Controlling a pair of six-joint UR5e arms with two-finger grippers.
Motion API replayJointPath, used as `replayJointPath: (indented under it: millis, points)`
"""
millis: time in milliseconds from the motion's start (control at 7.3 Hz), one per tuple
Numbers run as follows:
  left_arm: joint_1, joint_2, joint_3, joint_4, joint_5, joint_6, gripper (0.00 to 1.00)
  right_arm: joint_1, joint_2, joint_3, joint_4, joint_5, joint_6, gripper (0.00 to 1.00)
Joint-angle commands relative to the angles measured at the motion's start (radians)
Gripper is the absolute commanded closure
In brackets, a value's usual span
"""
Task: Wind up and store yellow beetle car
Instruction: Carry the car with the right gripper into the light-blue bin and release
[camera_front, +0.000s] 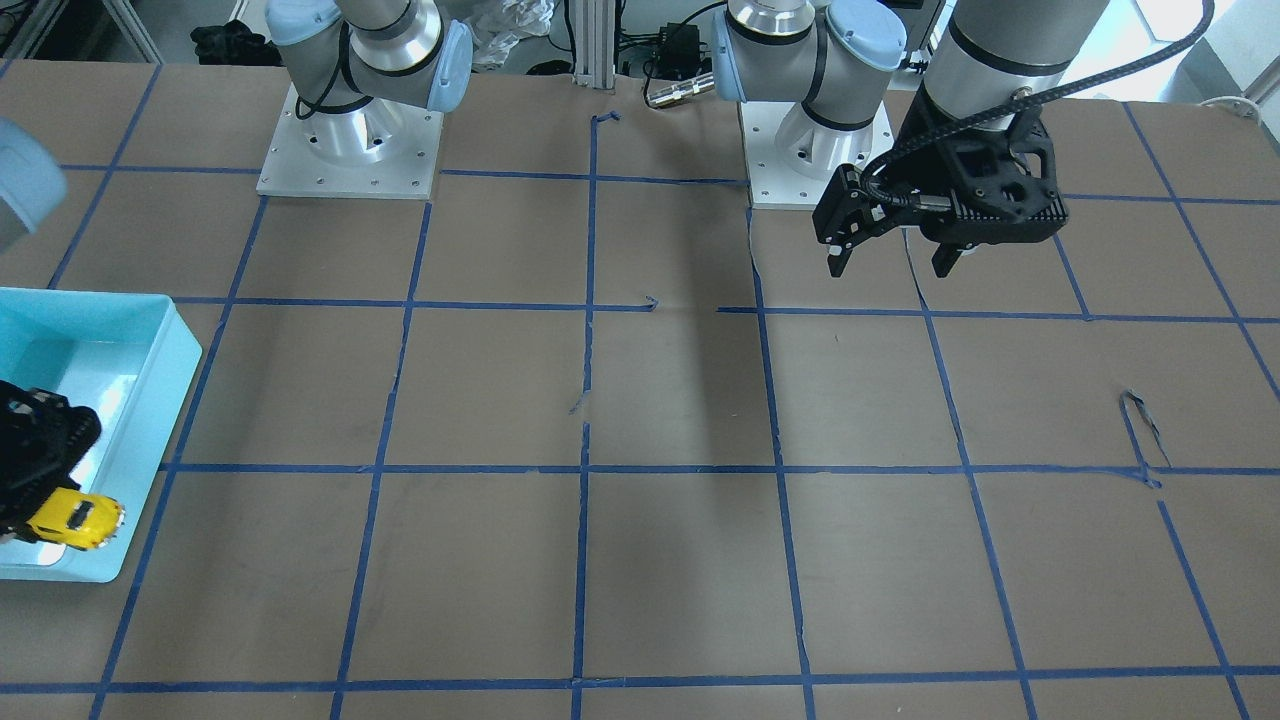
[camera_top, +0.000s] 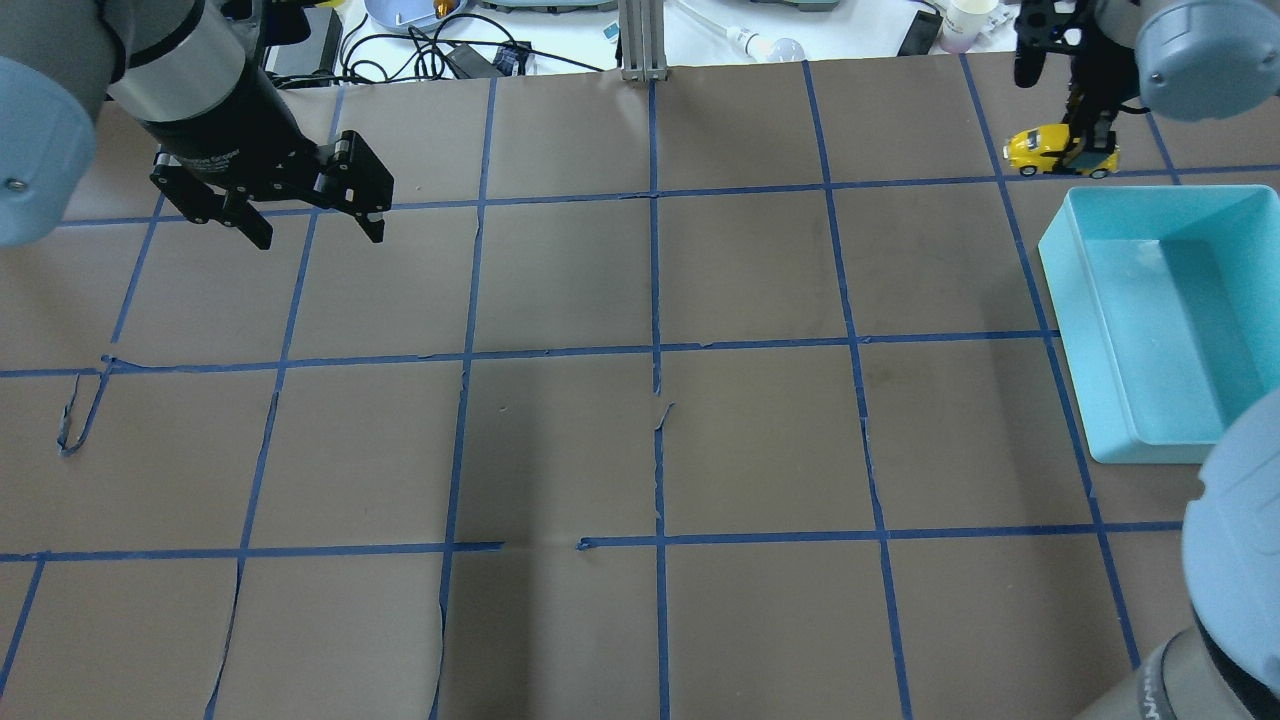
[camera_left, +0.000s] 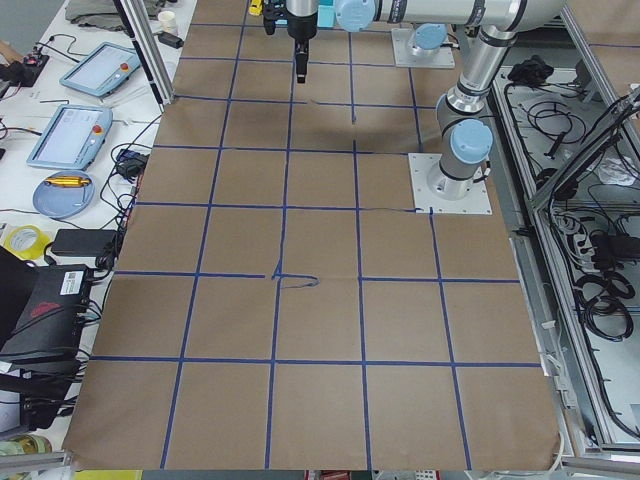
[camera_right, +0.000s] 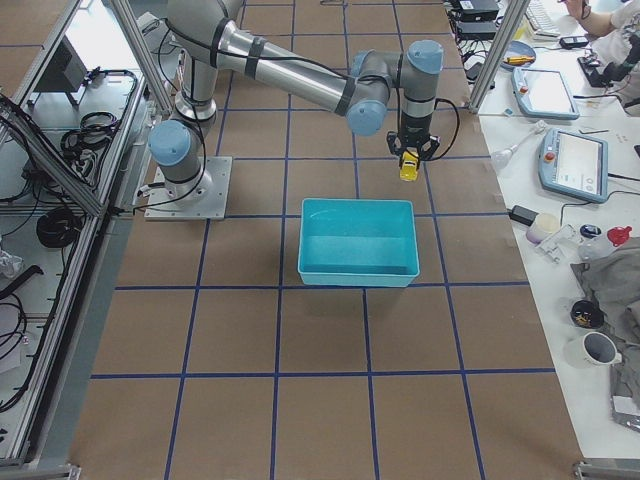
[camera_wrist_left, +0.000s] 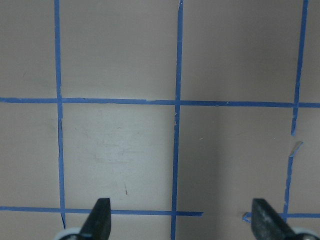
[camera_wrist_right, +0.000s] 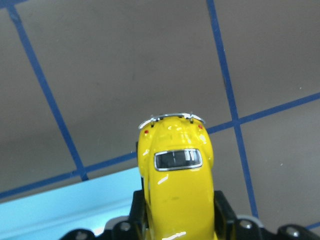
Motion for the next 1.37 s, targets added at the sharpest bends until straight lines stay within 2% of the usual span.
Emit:
replayJointPath:
  millis: [0,274,685,821,1095,1232]
  points:
    - [0.002,0.000,0.001,0.009,-0.001,-0.001,0.00,-0.147,-0.027,0.029,0.077,0.000,-0.243,1.00]
    - [0.002,0.002,0.002,0.009,-0.001,-0.001,0.00,-0.243,-0.023,0.132,0.052,0.006,-0.374,1.00]
    - [0.002,0.002,0.001,0.009,-0.003,-0.001,0.00,-0.257,-0.012,0.250,-0.009,-0.017,-0.379,1.00]
    - [0.002,0.002,0.001,0.009,-0.003,-0.001,0.00,-0.260,-0.001,0.279,-0.065,-0.048,-0.378,1.00]
    - [0.000,0.002,-0.001,0.009,-0.003,-0.001,0.00,-0.269,0.046,0.302,-0.097,-0.053,-0.371,0.80]
    - [0.002,0.002,-0.001,0.009,-0.003,-0.001,0.00,-0.269,0.045,0.304,-0.098,-0.048,-0.368,0.32]
